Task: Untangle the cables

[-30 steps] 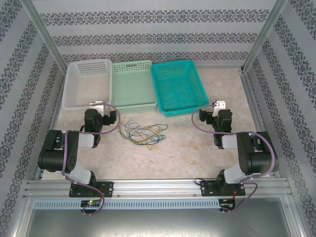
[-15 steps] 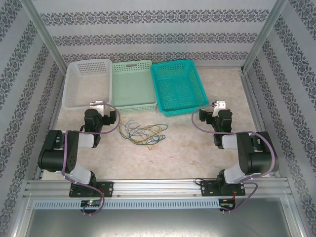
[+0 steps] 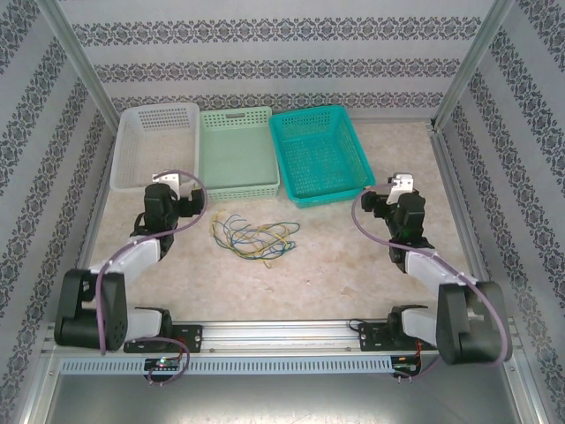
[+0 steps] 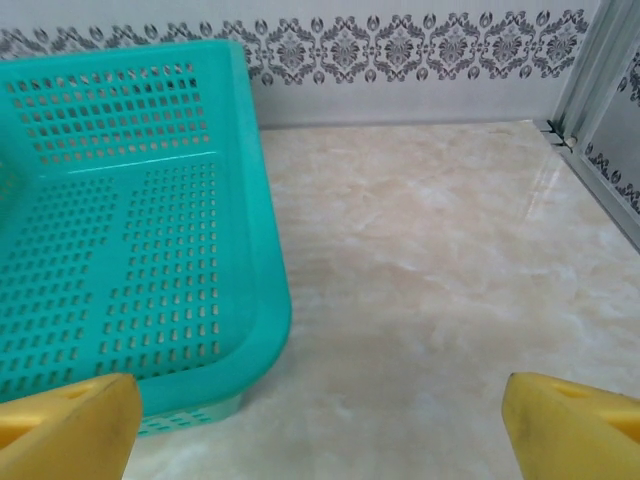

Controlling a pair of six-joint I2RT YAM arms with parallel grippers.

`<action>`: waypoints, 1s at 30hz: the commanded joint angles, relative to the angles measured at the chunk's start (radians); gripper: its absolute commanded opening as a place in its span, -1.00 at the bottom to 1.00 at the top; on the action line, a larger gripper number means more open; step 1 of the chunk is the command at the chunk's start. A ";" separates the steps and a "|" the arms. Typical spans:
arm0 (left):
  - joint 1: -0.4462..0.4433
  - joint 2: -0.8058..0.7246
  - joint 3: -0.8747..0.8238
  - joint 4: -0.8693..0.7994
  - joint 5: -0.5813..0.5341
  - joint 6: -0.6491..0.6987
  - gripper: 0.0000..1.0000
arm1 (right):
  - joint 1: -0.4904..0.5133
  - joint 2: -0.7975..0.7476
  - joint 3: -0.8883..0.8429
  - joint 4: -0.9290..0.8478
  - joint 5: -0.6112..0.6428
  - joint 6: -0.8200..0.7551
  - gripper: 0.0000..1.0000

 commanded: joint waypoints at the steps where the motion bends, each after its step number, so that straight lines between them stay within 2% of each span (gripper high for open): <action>1: -0.026 -0.120 -0.009 -0.190 -0.104 -0.077 0.99 | 0.033 -0.081 0.015 -0.171 0.017 0.044 0.84; 7: -0.026 -0.294 -0.004 -0.297 -0.118 -0.160 0.99 | 0.052 -0.156 0.125 -0.410 -0.002 0.128 0.81; 13: -0.025 -0.255 0.146 -0.403 -0.105 -0.187 0.99 | 0.110 -0.052 0.345 -0.613 -0.022 0.183 0.69; 19: -0.026 0.014 0.501 -0.623 -0.051 -0.165 0.99 | 0.185 0.111 0.546 -0.718 -0.021 0.228 0.55; 26: -0.025 0.397 0.899 -0.867 0.021 -0.145 0.99 | 0.196 0.237 0.690 -0.871 0.032 0.291 0.51; 30: -0.017 0.548 1.026 -0.944 0.064 -0.147 0.83 | 0.196 0.231 0.695 -0.923 0.037 0.276 0.54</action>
